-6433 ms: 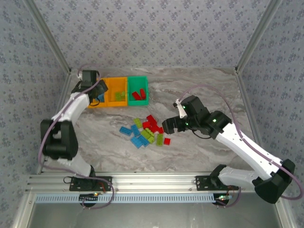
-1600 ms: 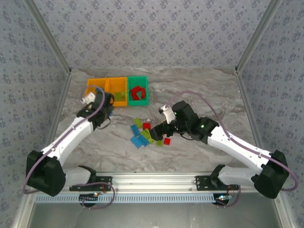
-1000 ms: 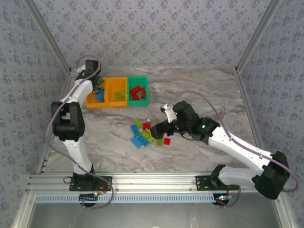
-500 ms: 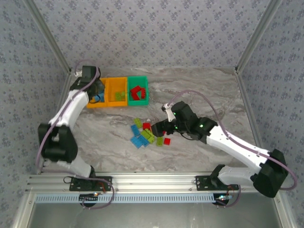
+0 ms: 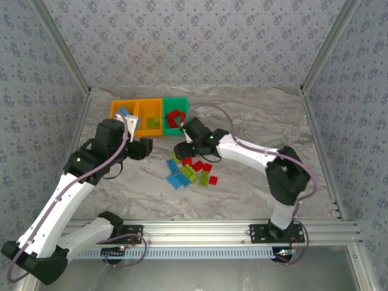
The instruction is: Sort the legos into containers by color
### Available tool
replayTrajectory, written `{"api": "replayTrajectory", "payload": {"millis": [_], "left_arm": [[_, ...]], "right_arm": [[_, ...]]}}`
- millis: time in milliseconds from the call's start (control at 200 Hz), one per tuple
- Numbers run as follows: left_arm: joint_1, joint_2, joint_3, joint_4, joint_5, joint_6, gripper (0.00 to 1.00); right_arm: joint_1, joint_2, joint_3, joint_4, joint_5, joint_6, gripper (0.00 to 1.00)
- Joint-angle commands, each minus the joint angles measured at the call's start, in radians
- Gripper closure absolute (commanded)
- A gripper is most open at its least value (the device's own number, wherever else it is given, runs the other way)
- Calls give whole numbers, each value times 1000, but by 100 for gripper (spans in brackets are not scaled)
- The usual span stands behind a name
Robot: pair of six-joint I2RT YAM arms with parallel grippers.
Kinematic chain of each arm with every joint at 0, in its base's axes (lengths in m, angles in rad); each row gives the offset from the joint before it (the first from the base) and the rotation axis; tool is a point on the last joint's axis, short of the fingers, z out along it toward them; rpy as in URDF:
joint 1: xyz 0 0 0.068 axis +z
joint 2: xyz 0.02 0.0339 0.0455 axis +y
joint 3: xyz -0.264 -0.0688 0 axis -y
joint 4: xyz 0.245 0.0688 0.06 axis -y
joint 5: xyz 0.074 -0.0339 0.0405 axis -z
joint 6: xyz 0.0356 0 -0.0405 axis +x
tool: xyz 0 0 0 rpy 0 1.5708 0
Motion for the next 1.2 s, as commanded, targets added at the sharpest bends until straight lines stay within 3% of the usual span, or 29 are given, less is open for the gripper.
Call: {"api": "replayTrajectory", "payload": {"millis": [0,160,470,555,645,700,869,1084,1199], "left_arm": [[-3,-20,-50,-100,17,139,28],[1,13,-96,-78,8,141,20],[11,-18,-150,-48,1,142,12],[18,-26,-155,-42,-3,139,10],[25,-27,-157,-41,-1,138,10],[29,-29,-159,-39,1,139,9],[39,-45,-171,-30,-4,139,9],[77,-91,-195,1,-8,135,7],[99,-119,-206,18,-9,132,6]], "right_arm": [[20,134,124,-67,60,24,27],[41,305,275,-127,118,43,29],[42,432,357,-168,126,55,40],[45,445,359,-178,114,61,48],[41,450,357,-182,114,77,64],[36,447,354,-182,120,87,71],[18,355,318,-131,99,80,74],[7,127,213,156,84,-20,74],[0,92,171,346,109,-79,74]]}}
